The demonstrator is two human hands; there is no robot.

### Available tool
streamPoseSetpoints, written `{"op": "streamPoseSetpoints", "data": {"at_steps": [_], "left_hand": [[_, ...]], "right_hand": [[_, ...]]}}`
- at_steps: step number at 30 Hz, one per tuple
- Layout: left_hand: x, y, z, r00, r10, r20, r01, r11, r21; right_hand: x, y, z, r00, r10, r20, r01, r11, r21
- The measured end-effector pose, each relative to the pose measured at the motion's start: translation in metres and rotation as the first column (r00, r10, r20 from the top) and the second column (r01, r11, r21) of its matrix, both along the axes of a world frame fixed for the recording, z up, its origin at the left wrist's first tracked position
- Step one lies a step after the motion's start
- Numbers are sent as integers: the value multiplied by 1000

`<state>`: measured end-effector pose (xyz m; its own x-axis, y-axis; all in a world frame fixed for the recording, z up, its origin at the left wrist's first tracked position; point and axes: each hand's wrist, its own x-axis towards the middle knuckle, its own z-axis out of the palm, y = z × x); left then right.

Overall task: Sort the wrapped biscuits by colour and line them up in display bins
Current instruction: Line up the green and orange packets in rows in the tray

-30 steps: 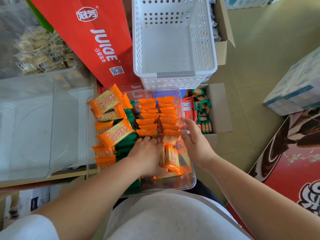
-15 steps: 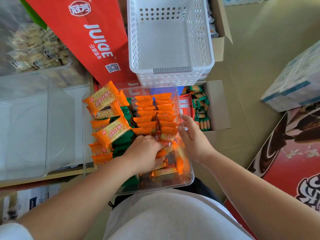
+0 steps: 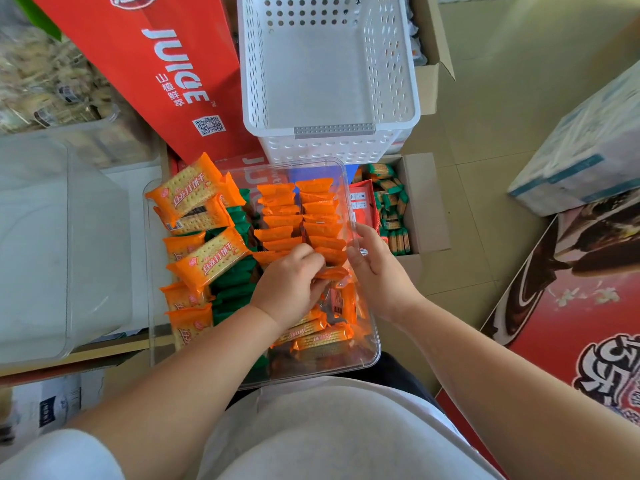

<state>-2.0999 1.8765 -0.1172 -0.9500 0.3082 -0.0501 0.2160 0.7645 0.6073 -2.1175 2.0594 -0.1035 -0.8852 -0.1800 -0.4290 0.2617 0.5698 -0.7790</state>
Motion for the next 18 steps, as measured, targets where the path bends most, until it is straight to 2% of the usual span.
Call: {"op": "streamPoseSetpoints", "data": {"at_steps": [3,9,15,18], "left_hand": [[0,1,-1,999,-46,23,45,999,16],[-2,-4,2,999,26,38,-30,993,116],[-2,0,2,1000,19,2,-19,1000,12],[-5,-2,2,999,36,38,-38,998,58]], "right_hand": [[0,0,-2,1000,-11,-3,11,1000,-6],[-2,3,0,999,-33,37,35,997,-70],[-4,5,3,997,-35,72,42,995,-90],[-3,4,2,998,-30,63,37,994,-102]]}}
